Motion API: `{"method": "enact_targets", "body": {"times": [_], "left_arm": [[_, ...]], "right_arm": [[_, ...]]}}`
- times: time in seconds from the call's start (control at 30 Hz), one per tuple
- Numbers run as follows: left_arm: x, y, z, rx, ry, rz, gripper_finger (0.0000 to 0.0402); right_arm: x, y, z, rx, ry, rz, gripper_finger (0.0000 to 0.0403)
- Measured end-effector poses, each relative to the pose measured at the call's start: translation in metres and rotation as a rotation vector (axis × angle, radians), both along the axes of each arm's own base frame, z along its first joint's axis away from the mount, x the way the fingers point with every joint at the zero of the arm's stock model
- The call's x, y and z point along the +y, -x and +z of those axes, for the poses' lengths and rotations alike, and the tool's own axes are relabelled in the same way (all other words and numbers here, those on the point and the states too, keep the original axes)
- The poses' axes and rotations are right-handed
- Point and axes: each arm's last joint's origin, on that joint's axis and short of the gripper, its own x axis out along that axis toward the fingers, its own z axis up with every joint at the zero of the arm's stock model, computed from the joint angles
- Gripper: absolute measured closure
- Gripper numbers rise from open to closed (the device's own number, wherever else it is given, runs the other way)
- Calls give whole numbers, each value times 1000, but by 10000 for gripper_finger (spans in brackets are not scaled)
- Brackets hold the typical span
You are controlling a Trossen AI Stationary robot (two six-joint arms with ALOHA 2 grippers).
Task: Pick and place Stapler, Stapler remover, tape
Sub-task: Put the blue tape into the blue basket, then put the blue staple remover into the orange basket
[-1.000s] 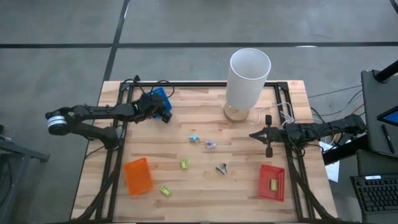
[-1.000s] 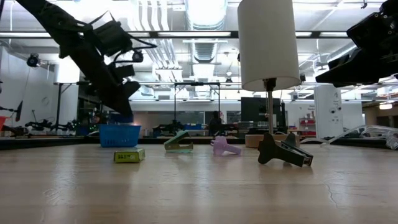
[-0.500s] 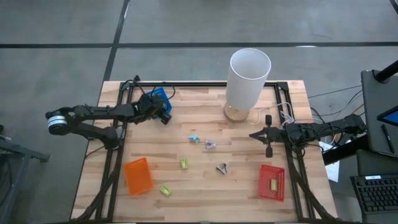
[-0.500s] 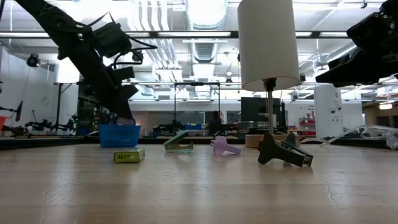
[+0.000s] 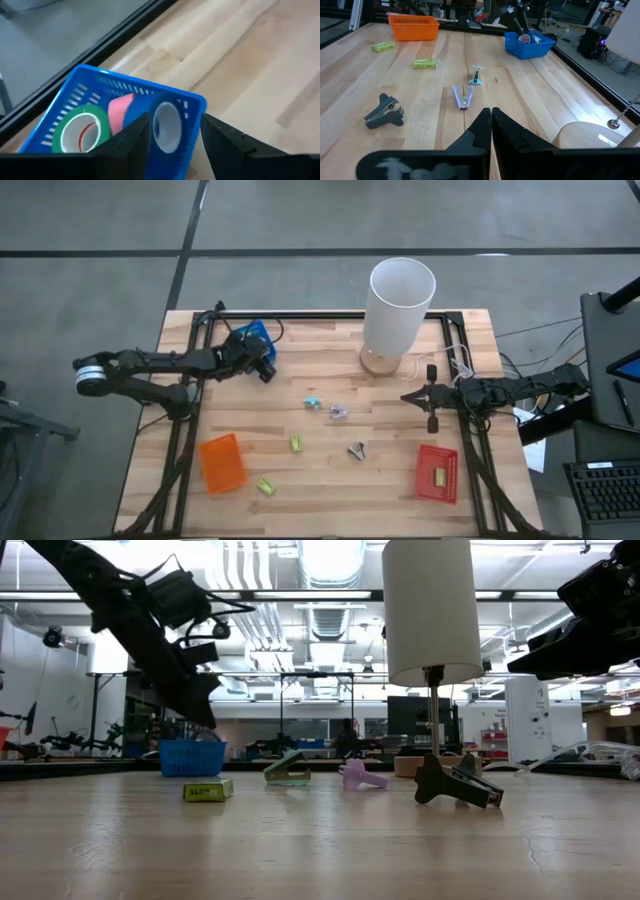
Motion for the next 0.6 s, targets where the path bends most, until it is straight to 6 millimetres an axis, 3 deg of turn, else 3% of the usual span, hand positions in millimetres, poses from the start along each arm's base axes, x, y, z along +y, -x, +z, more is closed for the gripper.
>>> {"method": "enact_targets", "body": {"times": [0.33, 0.6], "left_arm": [[-14, -7, 2, -38, 1, -66, 227], [-40, -18, 4, -129, 98, -208, 227]], "right_arm": [[0, 0, 0, 0, 0, 0, 394], [0, 0, 0, 0, 0, 0, 394]]}}
